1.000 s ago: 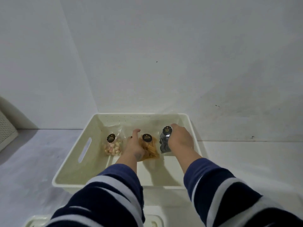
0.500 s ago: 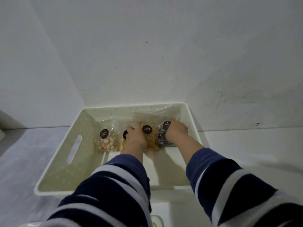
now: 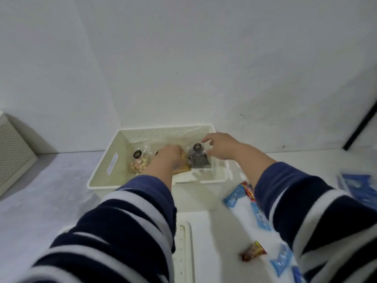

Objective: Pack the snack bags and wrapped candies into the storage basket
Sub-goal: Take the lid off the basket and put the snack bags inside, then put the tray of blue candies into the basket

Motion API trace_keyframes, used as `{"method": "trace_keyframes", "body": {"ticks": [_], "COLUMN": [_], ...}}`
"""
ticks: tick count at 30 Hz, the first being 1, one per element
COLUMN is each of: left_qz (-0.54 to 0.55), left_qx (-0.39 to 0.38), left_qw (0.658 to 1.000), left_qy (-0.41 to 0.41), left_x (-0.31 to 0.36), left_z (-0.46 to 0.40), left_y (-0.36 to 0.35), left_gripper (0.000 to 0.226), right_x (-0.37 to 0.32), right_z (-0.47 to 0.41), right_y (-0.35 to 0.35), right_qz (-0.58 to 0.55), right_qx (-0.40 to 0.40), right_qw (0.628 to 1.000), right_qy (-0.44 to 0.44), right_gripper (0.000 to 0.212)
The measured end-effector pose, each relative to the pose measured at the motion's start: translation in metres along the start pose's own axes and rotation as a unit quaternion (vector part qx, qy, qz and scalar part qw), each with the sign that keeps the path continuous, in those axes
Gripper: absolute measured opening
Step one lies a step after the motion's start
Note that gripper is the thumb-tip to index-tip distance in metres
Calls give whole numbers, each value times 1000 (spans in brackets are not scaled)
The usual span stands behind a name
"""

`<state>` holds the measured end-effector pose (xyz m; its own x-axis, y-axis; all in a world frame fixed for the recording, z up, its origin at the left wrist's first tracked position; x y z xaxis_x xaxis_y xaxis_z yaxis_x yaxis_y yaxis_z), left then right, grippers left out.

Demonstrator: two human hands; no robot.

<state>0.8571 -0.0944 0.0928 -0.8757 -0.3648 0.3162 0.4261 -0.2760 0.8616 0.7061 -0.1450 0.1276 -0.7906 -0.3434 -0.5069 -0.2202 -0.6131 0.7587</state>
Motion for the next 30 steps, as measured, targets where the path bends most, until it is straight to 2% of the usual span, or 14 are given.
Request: {"method": "trace_keyframes", "body": {"ticks": [9,14,20,26,30], "left_qz": [35,30,76,98,83], "left_qx": [-18,-46,-95,-132,-155], "left_qw": [994,989,982,975,972], "left_qy": [-104,-134,-147,-149,-158], "left_x": [112,179,266,352,396], "left_z": [66,88,101,101,101], "left_y": [-35,-89,-163,-234,-268], "left_gripper": [40,39,36,37,38], "right_x": [92,178,305,448,503], "right_z": [139,209,293,373,403], "right_y": [7,1,1,-19,-46], "right_qz": [62,61,70,4,-58], "right_qx": [-1,-26,-46,-23,3], "right_qw": [992,980,961,931,900], "right_qy": [-113,-187,-262,-364,-432], "right_gripper": [47,49,47,47,57]}}
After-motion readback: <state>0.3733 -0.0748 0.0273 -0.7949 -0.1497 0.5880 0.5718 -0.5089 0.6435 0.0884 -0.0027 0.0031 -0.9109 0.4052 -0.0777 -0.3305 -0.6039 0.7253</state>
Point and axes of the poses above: each hand's wrist, its own z-axis away from the middle knuckle, its own y-axis out of the back of the hand, x = y × z, the point moved 2 cm from there along -z, towards the middle knuckle, and after that the axes turned 14 degrees about -x, right-handed, at the moved point
